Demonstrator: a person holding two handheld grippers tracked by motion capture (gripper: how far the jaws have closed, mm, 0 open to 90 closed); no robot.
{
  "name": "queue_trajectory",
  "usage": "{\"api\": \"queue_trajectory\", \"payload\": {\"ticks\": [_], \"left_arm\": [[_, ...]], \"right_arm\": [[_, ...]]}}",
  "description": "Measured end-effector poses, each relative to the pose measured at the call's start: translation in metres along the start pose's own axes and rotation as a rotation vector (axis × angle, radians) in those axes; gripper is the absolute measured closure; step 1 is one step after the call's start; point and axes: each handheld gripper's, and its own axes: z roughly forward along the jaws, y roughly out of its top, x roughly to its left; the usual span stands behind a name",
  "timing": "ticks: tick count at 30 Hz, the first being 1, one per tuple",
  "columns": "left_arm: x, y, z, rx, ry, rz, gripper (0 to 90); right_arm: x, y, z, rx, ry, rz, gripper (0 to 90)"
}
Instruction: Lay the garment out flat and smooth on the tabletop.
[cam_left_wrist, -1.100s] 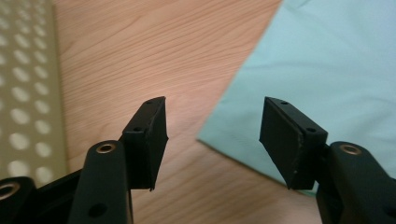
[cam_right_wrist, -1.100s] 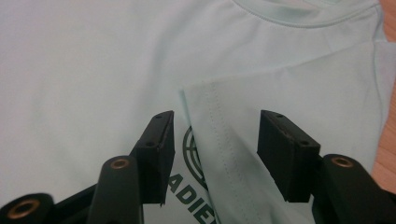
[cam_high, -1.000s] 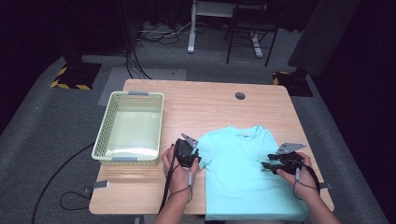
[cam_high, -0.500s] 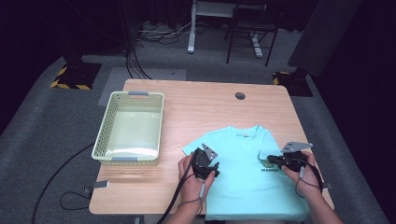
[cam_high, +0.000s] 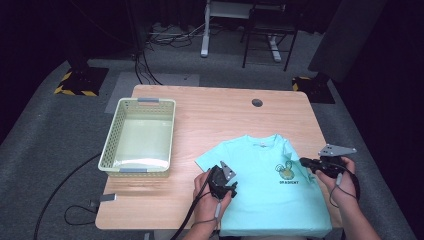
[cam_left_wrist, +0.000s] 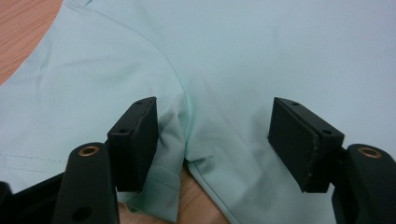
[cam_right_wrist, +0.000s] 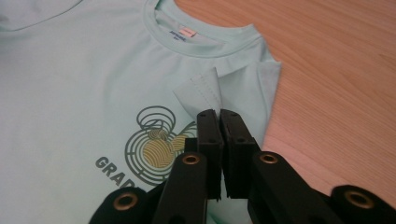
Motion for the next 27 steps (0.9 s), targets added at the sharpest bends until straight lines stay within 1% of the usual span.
{"api": "queue_trajectory", "payload": {"ticks": [1, 2, 3, 4, 5, 6, 7, 8, 9, 10, 11, 12, 13, 14, 15, 16, 17, 19, 20, 21, 22, 23, 24, 25, 26, 27], "left_arm": [[0.000, 0.000, 0.000, 0.000, 0.000, 0.000, 33.5], [0.004, -0.003, 0.000, -0.015, -0.012, -0.008, 33.6], [0.004, -0.003, 0.000, -0.015, -0.012, -0.008, 33.6], [0.006, -0.004, 0.000, -0.020, -0.022, -0.019, 33.7], [0.006, -0.004, 0.000, -0.020, -0.022, -0.019, 34.1], [0.008, -0.004, -0.002, -0.005, -0.015, -0.017, 34.7], [0.008, -0.004, -0.002, -0.005, -0.015, -0.017, 35.5], [0.010, -0.004, -0.003, -0.002, -0.014, -0.014, 36.0], [0.010, -0.004, -0.003, -0.002, -0.014, -0.014, 36.0], [0.012, -0.005, -0.004, 0.002, -0.014, -0.020, 36.0], [0.012, -0.005, -0.004, 0.002, -0.014, -0.020, 36.5], [0.014, -0.005, -0.005, 0.004, -0.003, -0.028, 36.9], [0.014, -0.005, -0.005, 0.004, -0.003, -0.028, 37.2], [0.013, -0.005, -0.007, 0.008, 0.004, -0.029, 37.5], [0.013, -0.005, -0.007, 0.008, 0.004, -0.029, 37.7], [0.012, -0.004, -0.009, 0.002, 0.002, -0.026, 37.4], [0.011, -0.004, -0.009, -0.006, 0.000, -0.024, 37.3], [0.009, -0.003, -0.011, -0.010, -0.004, -0.024, 36.4], [0.007, -0.002, -0.013, -0.017, -0.010, -0.016, 36.0], [0.007, -0.002, -0.013, -0.017, -0.010, -0.016, 35.8], [0.005, -0.001, -0.015, -0.019, -0.010, -0.005, 35.6], [0.005, -0.001, -0.015, -0.019, -0.010, -0.005, 35.4], [0.002, 0.000, -0.017, -0.026, -0.012, -0.006, 35.2], [0.002, 0.000, -0.017, -0.026, -0.012, -0.006, 35.2], [0.000, 0.001, -0.019, -0.031, -0.027, -0.006, 34.6], [0.000, 0.001, -0.019, -0.031, -0.027, -0.006, 34.1]], "right_arm": [[0.000, 0.000, 0.000, 0.000, 0.000, 0.000, 87.6], [-0.004, 0.000, -0.004, -0.007, -0.013, 0.009, 87.6], [-0.004, 0.000, -0.004, -0.007, -0.013, 0.009, 87.6], [-0.009, -0.002, -0.008, -0.013, -0.024, 0.019, 87.5], [-0.013, -0.003, -0.010, -0.015, -0.031, 0.027, 87.5], [-0.017, -0.004, -0.013, -0.023, -0.043, 0.038, 87.5], [-0.017, -0.004, -0.013, -0.023, -0.043, 0.038, 87.5], [-0.028, -0.010, -0.020, -0.029, -0.071, 0.073, 87.4], [-0.028, -0.010, -0.020, -0.029, -0.071, 0.073, 87.4], [-0.042, -0.020, -0.027, -0.025, -0.138, 0.132, 81.1], [-0.042, -0.020, -0.027, -0.025, -0.138, 0.132, 81.1], [-0.052, -0.030, -0.035, -0.017, -0.233, 0.204, 63.9], [-0.054, -0.034, -0.038, -0.022, -0.243, 0.222, 60.5], [-0.055, -0.037, -0.041, -0.039, -0.234, 0.236, 56.3], [-0.055, -0.037, -0.041, -0.039, -0.234, 0.236, 56.3], [-0.053, -0.041, -0.045, -0.054, -0.210, 0.239, 54.0], [-0.051, -0.041, -0.046, -0.057, -0.199, 0.234, 53.0], [-0.049, -0.041, -0.047, -0.058, -0.191, 0.225, 52.3], [-0.043, -0.041, -0.049, -0.062, -0.178, 0.205, 51.5], [-0.043, -0.041, -0.049, -0.062, -0.178, 0.205, 51.5], [-0.039, -0.040, -0.050, -0.066, -0.162, 0.191, 50.3], [-0.039, -0.040, -0.050, -0.066, -0.162, 0.191, 50.3], [-0.033, -0.039, -0.051, -0.064, -0.144, 0.169, 48.6], [-0.033, -0.039, -0.051, -0.064, -0.144, 0.169, 48.6], [-0.028, -0.040, -0.052, -0.063, -0.130, 0.156, 47.6], [-0.028, -0.040, -0.052, -0.063, -0.130, 0.156, 47.6]]}}
